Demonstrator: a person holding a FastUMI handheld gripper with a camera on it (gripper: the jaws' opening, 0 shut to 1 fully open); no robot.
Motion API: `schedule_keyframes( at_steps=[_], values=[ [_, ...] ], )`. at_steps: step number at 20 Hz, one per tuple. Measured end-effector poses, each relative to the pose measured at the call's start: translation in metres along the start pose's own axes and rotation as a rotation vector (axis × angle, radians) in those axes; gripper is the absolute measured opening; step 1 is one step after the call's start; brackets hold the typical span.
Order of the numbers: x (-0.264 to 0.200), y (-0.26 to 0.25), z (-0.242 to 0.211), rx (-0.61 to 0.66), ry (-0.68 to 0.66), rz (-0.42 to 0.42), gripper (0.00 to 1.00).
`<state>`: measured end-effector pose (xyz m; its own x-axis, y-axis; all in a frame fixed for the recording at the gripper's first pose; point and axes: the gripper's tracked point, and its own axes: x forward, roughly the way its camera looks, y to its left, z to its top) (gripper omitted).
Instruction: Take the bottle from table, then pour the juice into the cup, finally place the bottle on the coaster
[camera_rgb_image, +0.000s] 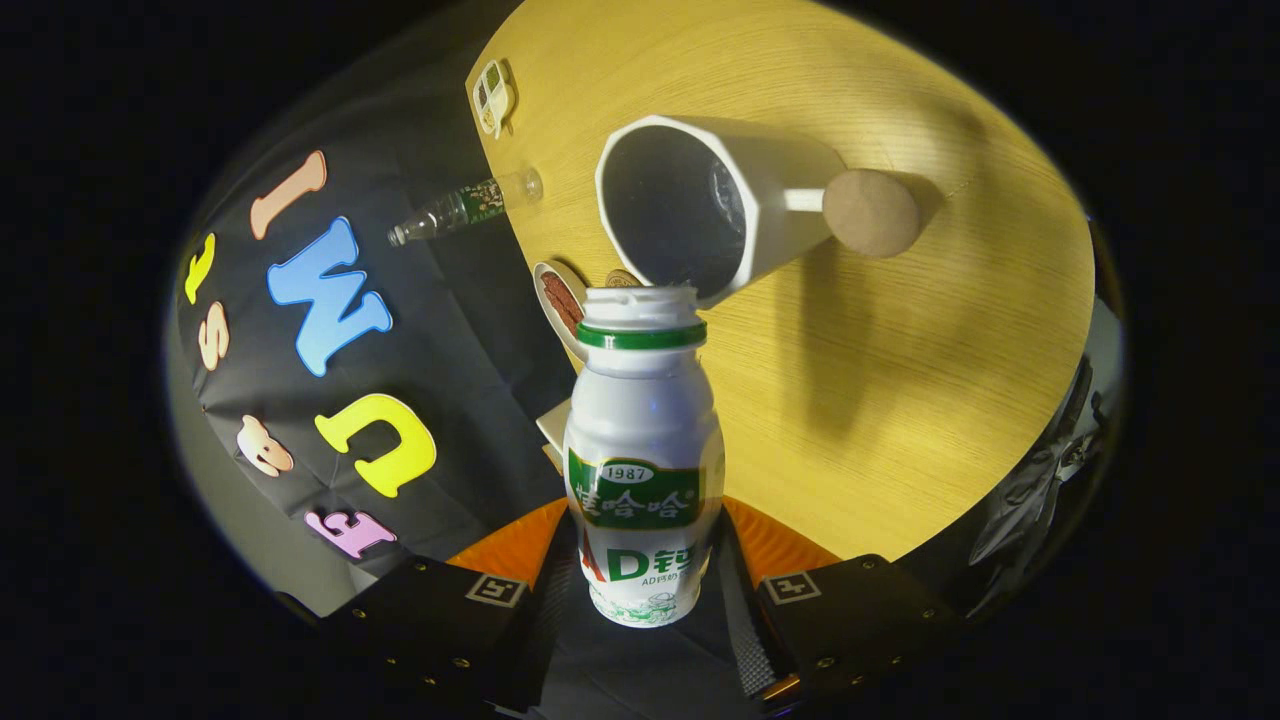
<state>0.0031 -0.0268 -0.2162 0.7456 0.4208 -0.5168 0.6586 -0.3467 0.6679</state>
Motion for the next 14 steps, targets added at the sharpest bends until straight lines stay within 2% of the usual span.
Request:
schedule_keyframes(
  at_steps=[10, 14],
  values=[
    [-0.0067, -0.0024, 0.0051, 0.040, 0.011, -0.005, 0.71],
    [-0.0062, -0.0046, 0.0071, -0.013, -0.015, -0.016, 0.71]
  ],
)
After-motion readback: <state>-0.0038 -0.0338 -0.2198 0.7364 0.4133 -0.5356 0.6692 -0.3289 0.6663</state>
